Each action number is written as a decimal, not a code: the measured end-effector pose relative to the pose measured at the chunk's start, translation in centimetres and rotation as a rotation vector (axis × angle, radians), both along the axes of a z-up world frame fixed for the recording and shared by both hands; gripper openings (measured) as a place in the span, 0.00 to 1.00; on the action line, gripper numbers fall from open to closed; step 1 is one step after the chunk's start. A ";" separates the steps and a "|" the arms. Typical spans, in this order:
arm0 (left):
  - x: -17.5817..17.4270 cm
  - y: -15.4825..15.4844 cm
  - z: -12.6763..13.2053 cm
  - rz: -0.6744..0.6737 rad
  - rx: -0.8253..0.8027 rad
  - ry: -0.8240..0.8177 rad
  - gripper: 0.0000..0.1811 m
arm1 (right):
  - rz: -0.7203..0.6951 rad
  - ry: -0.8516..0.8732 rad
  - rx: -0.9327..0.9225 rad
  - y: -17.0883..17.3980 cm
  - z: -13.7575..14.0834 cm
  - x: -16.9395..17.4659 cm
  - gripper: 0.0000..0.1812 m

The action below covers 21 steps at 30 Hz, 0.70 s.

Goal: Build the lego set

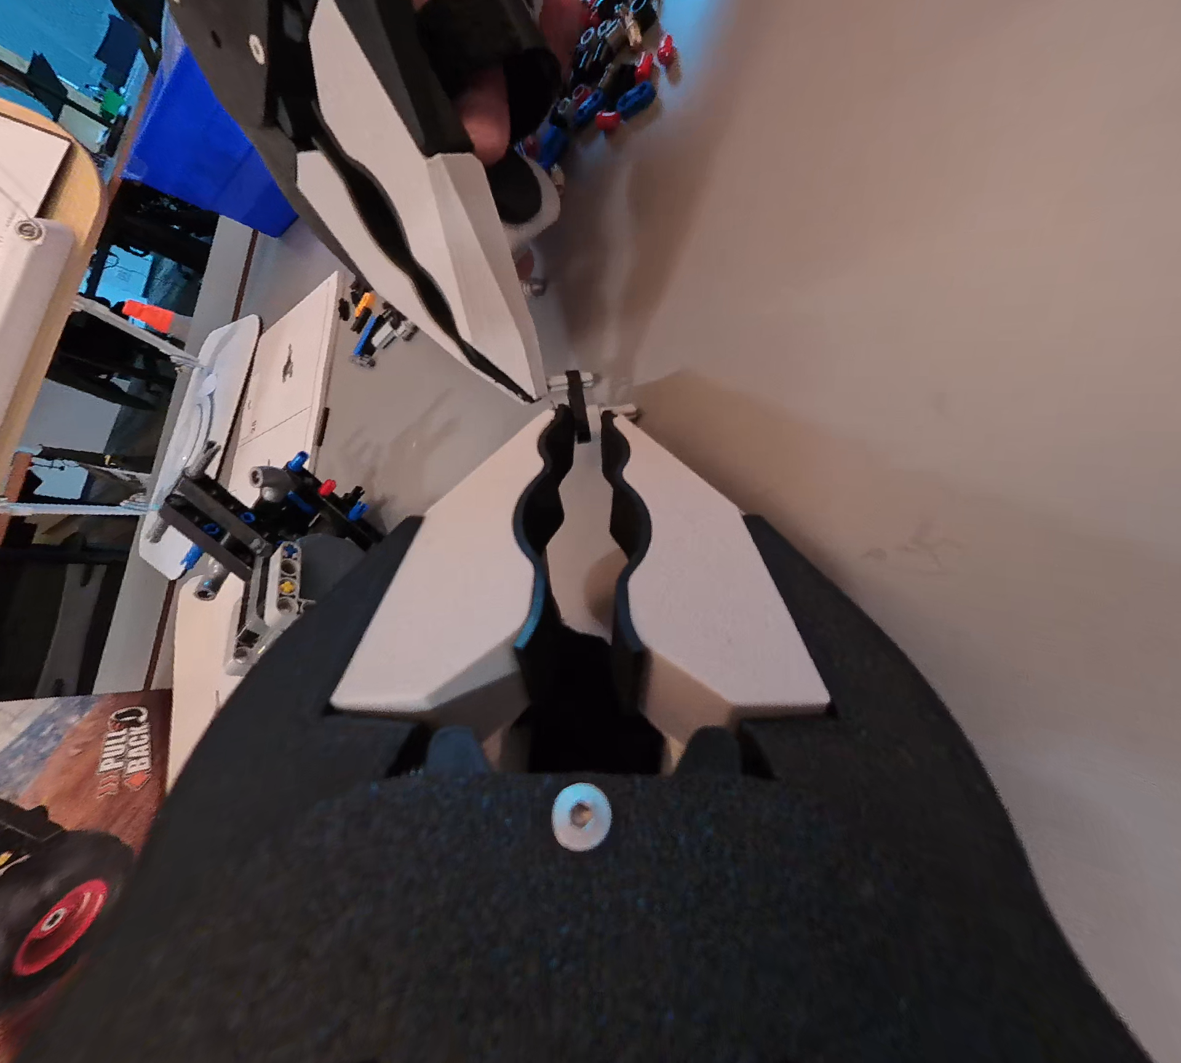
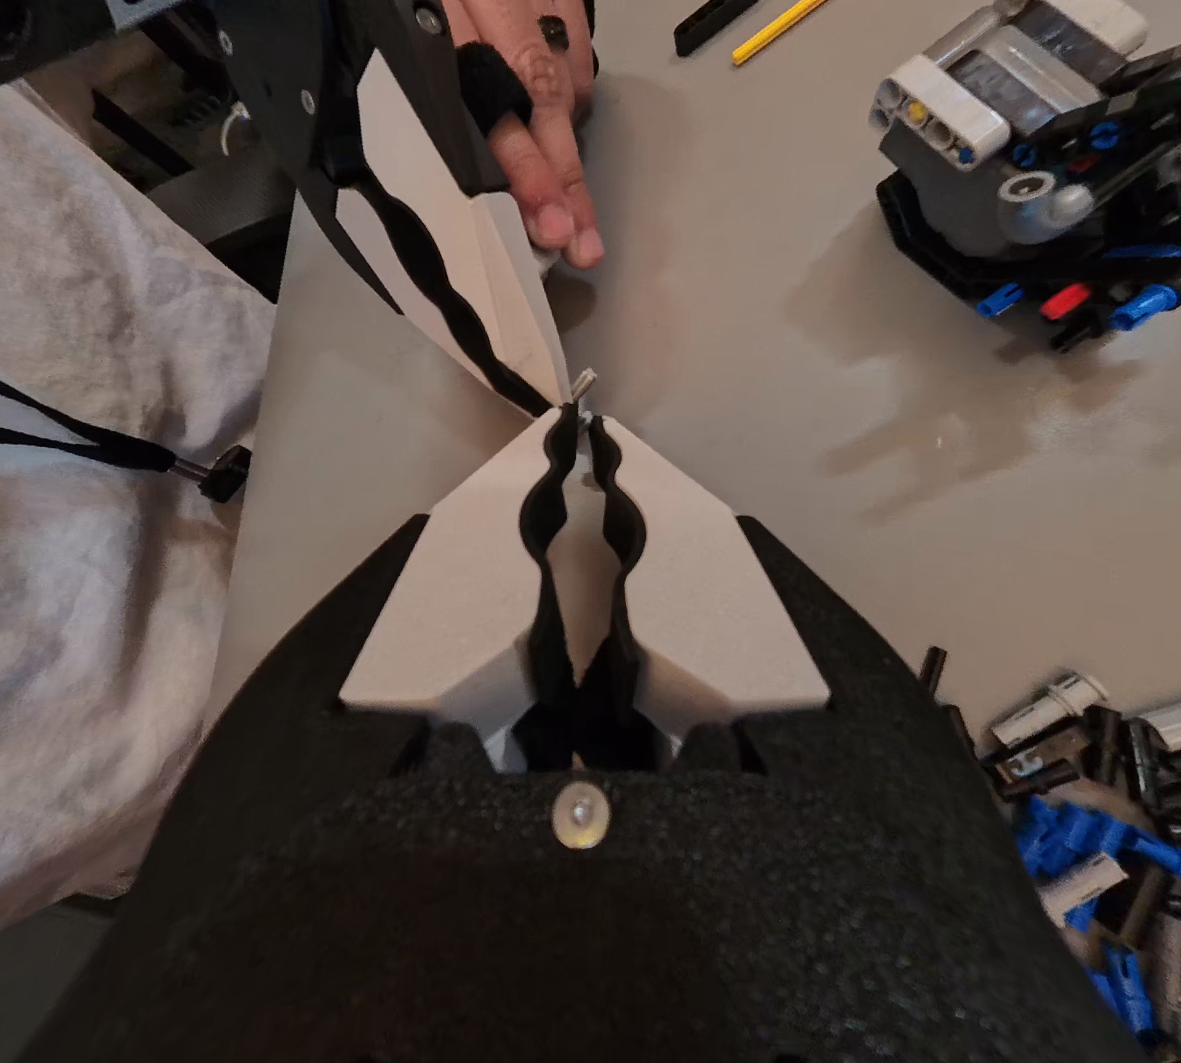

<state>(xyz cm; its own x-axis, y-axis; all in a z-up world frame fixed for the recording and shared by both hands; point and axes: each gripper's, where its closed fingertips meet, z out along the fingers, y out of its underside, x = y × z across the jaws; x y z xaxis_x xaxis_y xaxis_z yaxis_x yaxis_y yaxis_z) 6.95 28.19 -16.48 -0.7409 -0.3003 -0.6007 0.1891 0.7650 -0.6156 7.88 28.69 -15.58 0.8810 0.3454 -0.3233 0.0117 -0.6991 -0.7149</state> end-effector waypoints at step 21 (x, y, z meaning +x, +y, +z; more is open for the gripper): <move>1.6 1.8 6.7 0.066 -0.737 0.479 0.03 | -0.149 0.038 0.370 2.5 7.2 0.9 0.02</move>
